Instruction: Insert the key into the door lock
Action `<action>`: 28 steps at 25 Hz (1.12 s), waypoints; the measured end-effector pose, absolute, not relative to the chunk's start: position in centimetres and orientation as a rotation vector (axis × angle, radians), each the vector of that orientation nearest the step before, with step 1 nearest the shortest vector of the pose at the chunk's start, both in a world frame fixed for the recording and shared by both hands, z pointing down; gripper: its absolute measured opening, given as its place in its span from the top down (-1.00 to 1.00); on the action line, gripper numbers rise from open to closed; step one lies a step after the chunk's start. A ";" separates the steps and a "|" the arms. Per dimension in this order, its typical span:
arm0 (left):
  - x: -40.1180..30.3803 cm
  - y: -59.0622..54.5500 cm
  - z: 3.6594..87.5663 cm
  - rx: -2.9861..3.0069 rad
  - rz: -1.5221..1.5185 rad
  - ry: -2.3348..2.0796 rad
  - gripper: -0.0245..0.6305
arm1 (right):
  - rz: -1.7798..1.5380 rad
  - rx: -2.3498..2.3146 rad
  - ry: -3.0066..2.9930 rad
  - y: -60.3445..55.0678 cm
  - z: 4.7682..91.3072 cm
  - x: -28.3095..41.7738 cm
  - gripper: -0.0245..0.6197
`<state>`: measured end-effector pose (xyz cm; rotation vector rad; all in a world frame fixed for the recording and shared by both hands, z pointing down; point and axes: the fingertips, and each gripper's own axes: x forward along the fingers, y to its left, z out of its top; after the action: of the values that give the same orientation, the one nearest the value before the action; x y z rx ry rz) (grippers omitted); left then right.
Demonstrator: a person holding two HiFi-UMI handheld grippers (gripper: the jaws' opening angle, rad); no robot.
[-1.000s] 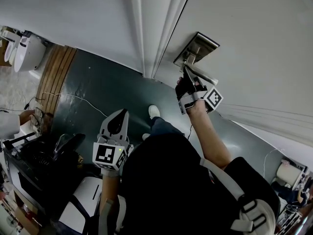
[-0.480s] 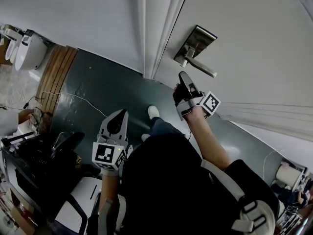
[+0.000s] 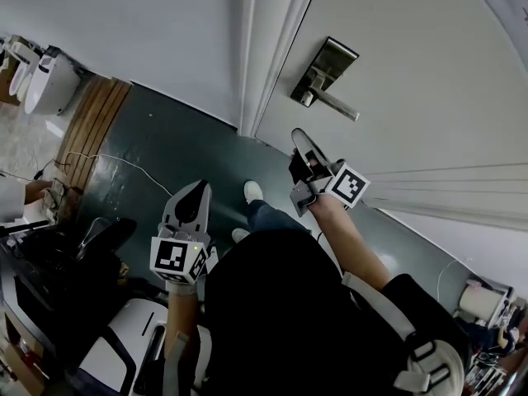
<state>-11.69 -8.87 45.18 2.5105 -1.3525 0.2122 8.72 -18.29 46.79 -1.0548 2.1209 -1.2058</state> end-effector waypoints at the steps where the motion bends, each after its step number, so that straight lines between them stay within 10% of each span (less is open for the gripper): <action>1: -11.9 -8.5 44.9 2.513 0.208 -1.358 0.90 | -1.166 -1.072 2.187 -17.7 46.1 8.2 0.85; 28: -13.7 -2.0 39.2 2.634 0.192 -1.493 0.90 | 0.079 -1.094 3.116 -4.2 34.2 -1.4 0.86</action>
<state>-13.68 -2.03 39.22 2.6337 -1.4929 0.1916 -1.42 -4.23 34.21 -1.0939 3.1163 0.0789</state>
